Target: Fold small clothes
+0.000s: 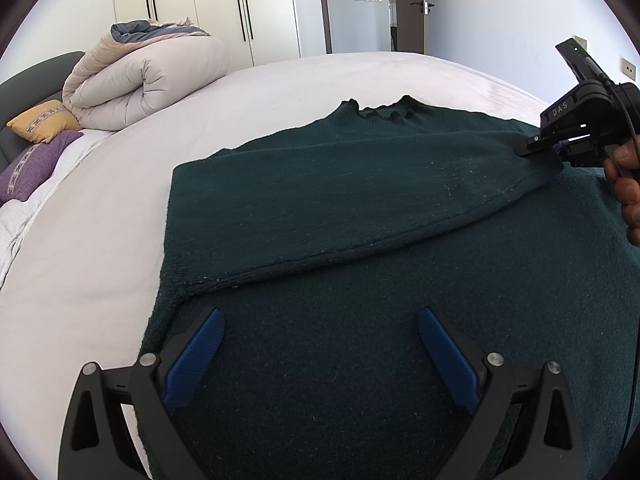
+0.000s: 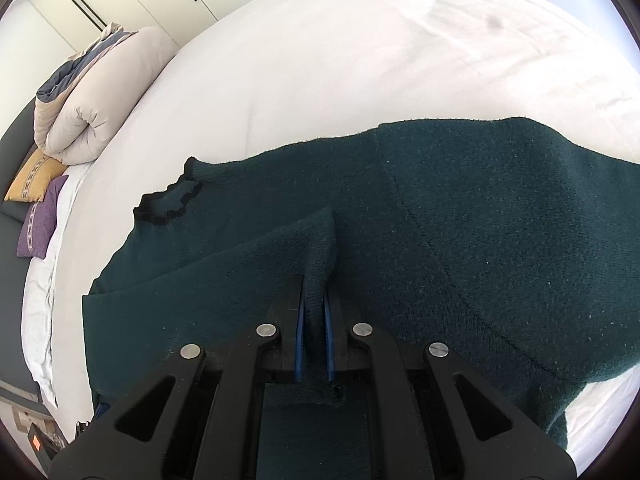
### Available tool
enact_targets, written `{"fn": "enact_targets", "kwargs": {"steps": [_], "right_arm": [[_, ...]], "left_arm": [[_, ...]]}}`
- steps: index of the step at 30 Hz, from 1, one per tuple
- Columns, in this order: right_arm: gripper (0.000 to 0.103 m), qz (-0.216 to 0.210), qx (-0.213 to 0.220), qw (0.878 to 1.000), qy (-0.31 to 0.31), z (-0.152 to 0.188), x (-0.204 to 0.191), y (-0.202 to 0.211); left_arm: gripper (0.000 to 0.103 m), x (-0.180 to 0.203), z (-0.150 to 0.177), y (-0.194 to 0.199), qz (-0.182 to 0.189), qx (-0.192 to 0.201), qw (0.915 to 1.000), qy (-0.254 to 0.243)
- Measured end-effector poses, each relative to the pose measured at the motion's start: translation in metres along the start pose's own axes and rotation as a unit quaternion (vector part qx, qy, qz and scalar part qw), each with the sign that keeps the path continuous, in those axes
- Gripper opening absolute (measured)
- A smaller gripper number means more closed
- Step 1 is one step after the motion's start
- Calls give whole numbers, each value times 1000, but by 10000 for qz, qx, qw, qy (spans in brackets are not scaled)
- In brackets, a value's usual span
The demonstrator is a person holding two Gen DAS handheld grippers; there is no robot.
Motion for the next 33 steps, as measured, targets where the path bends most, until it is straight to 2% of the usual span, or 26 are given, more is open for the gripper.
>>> {"fn": "enact_targets", "kwargs": {"steps": [5, 7, 11, 13, 15, 17, 19, 21, 22, 23, 24, 25, 27, 28, 29, 31, 33], "right_arm": [[7, 63, 125, 9999, 46, 4, 1, -1], [10, 87, 186, 9997, 126, 6, 0, 1], [15, 121, 48, 9999, 73, 7, 5, 12], [15, 263, 247, 9991, -223, 3, 17, 27], [15, 190, 534, 9977, -382, -1, 20, 45], [15, -151, 615, 9973, -372, -1, 11, 53], [15, -761, 456, 9957, -259, 4, -11, 52], [15, -1291, 244, 9912, -168, 10, -33, 45], [15, -1547, 152, 9877, -149, 14, -44, 41], [15, -1746, 63, 9845, -129, 18, -53, 37], [15, -1904, -86, 9816, -113, 24, -59, 30], [15, -1928, -330, 9806, -120, 32, -61, 19], [15, -1735, -655, 9825, -183, 47, -53, -4], [14, -1943, -610, 9787, -256, 48, -51, -7], [11, -2127, -577, 9749, -314, 49, -47, -7], [6, -2329, -605, 9700, -361, 51, -42, -11], [2, -2364, -636, 9688, -377, 52, -39, -15]], "left_arm": [[102, -1, 1, -1, 13, -19, 10000, 28], [102, -1, 1, -1, 12, -19, 10000, 28], [102, -3, 0, 3, 39, -87, 9999, 110], [101, -5, -5, 16, 166, 2, 9996, 218], [101, -8, -16, 37, 306, 268, 9987, 310], [101, -14, -35, 56, 393, 583, 9970, 334], [101, -27, -59, 63, 464, 790, 9950, 409], [101, -42, -83, 46, 756, 736, 9926, 596], [98, -51, -91, 29, 1037, 606, 9900, 734], [85, -60, -93, 10, 1253, 349, 9869, 959], [65, -72, -91, -10, 1464, 21, 9809, 1277], [54, -82, -87, -29, 1730, -266, 9712, 1619], [27, -103, -79, -55, 2097, -547, 9511, 2199], [22, -111, -79, -60, 2234, -577, 9445, 2340], [18, -117, -81, -63, 2321, -590, 9413, 2380], [18, -125, -85, -66, 2393, -604, 9400, 2355], [18, -133, -86, -69, 2537, -596, 9330, 2483]]}}
Point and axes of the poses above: each gripper's, at about its wrist camera, not at the fingertips, and y roughly against the way its jaws point, x to its right, z to its underside, the point moved 10 cm from there along -y, roughly the way its jaws point, and after that the axes turned 8 degrees about z, right-handed, at the moved point
